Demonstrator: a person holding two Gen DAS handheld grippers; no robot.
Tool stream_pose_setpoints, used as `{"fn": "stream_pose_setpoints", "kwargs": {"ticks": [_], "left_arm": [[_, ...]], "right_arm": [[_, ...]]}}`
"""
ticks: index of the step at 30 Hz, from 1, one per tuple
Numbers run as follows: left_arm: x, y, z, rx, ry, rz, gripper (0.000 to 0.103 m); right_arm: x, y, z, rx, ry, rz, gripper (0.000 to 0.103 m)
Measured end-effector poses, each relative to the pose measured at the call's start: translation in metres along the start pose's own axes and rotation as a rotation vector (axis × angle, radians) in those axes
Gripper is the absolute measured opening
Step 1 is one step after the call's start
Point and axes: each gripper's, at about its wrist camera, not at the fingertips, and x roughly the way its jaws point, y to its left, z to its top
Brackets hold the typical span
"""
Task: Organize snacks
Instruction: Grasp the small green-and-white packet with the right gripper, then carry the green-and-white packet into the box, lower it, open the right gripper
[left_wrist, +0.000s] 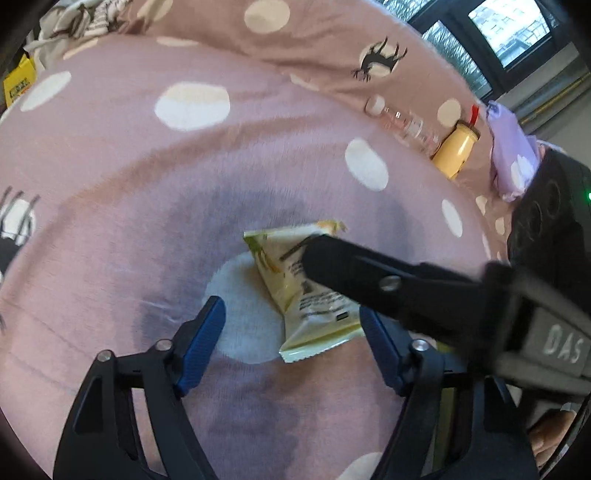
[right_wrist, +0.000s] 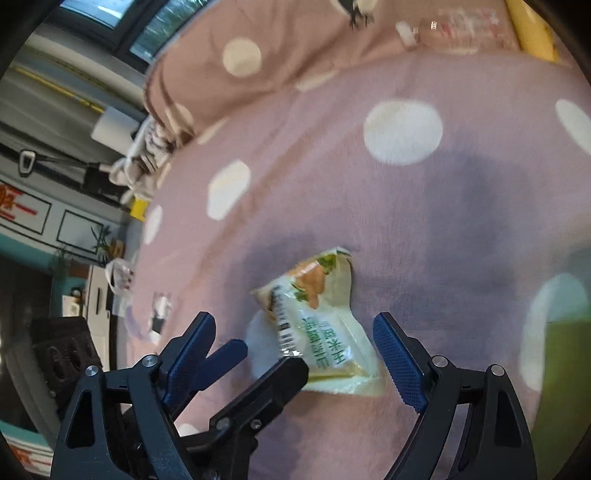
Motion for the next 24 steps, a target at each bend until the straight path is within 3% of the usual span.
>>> {"fn": "stream_pose_setpoints", "kwargs": {"ticks": [4,6,8,14,21,24], "left_arm": [[0.001,-0.007,-0.006,0.061,-0.025,0.003,0.067],[0.005,-0.01,-0.008,0.07,-0.01,-0.022,0.053],[0.007,-0.015,-0.011,0.09,-0.019,-0.004,0.048],[-0.003,-0.03,-0.025,0.143,-0.027,0.004,0.039],[-0.057,-0.083,-0.055,0.279,-0.115,-0.031,0.036],[-0.079,-0.111,-0.067,0.334,-0.149,-0.067,0.036]], "right_arm": [[0.003,-0.004,-0.003,-0.018,-0.003,-0.015,0.069],[0.004,-0.004,-0.004,-0.027,-0.002,-0.039,0.056],[0.005,-0.004,-0.005,-0.032,-0.003,-0.042,0.044],[-0.013,-0.003,-0.025,-0.023,-0.034,-0.016,0.041],[-0.079,-0.001,-0.058,0.004,-0.168,0.009,0.041],[-0.135,0.004,-0.079,-0.014,-0.275,-0.012,0.041]]}}
